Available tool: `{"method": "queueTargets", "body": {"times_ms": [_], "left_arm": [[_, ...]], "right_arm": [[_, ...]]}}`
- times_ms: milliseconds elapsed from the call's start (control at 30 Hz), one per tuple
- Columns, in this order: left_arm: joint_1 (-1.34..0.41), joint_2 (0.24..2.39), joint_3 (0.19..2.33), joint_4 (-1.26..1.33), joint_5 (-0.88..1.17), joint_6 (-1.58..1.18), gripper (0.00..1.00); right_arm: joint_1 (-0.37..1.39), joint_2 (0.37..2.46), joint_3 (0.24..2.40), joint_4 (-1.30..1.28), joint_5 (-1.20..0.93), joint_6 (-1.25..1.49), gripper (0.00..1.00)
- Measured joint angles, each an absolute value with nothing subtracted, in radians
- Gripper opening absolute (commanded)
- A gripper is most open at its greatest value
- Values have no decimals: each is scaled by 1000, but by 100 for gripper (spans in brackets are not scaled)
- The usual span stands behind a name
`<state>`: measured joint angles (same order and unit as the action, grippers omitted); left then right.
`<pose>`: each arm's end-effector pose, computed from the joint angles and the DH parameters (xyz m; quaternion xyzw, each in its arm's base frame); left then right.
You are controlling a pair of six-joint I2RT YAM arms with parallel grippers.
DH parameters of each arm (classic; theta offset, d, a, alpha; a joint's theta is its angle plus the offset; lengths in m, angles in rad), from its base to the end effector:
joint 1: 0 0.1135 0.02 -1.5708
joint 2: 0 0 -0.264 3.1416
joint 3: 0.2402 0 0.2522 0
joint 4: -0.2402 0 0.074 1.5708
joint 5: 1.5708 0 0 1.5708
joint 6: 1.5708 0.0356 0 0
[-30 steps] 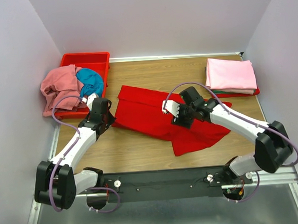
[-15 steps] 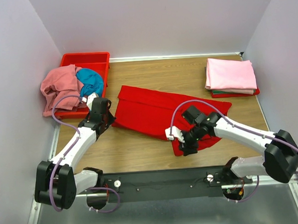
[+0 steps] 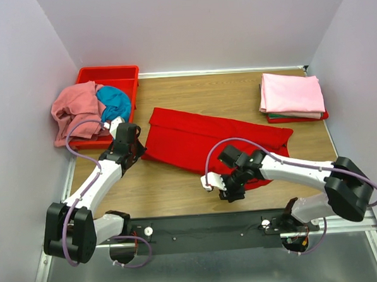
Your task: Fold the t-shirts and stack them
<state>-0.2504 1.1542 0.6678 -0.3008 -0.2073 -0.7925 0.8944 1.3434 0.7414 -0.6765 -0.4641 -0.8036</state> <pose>0.2291 -0.0510 0.2164 -0.2842 0.8751 -0.1063 0.3770 0.1296 0.1869 0.1801 -0.7448 0.6110 0.2337 0.1313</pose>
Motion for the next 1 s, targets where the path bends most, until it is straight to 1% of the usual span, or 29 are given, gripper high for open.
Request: {"method": "queueTargets", "body": {"times_ms": [133, 300, 367, 400, 467, 500, 567, 600, 633, 700, 733, 833, 1000], "left_arm": [[-250, 1154, 667, -300, -202, -793, 0], [-250, 1154, 666, -300, -197, -793, 0], [-250, 1154, 664, -299, -194, -793, 0], [-250, 1154, 663, -299, -193, -793, 0], [-250, 1154, 657, -293, -190, -793, 0], [-250, 1154, 656, -293, -189, -793, 0], [-250, 1154, 646, -287, -188, -794, 0], [-250, 1153, 641, -286, -186, -794, 0], [-250, 1153, 637, -285, -185, -795, 0], [-250, 1150, 626, -281, -181, -797, 0], [-250, 1150, 622, -279, -179, -798, 0], [-250, 1147, 615, -278, -173, -797, 0], [-250, 1137, 614, -279, -170, -797, 0]], "right_arm": [[910, 1410, 751, -630, -405, -782, 52], [931, 1456, 760, -584, -355, -759, 45], [944, 1468, 764, -570, -343, -752, 38], [947, 1471, 765, -565, -340, -750, 38], [955, 1476, 767, -554, -332, -743, 31], [960, 1477, 767, -548, -328, -738, 24], [966, 1477, 767, -543, -324, -730, 19], [969, 1477, 767, -543, -322, -730, 9], [970, 1477, 767, -543, -322, -727, 8], [970, 1468, 764, -551, -320, -727, 5], [970, 1459, 764, -561, -320, -729, 2], [970, 1402, 765, -628, -325, -748, 1], [957, 1281, 822, -828, -330, -815, 0]]}}
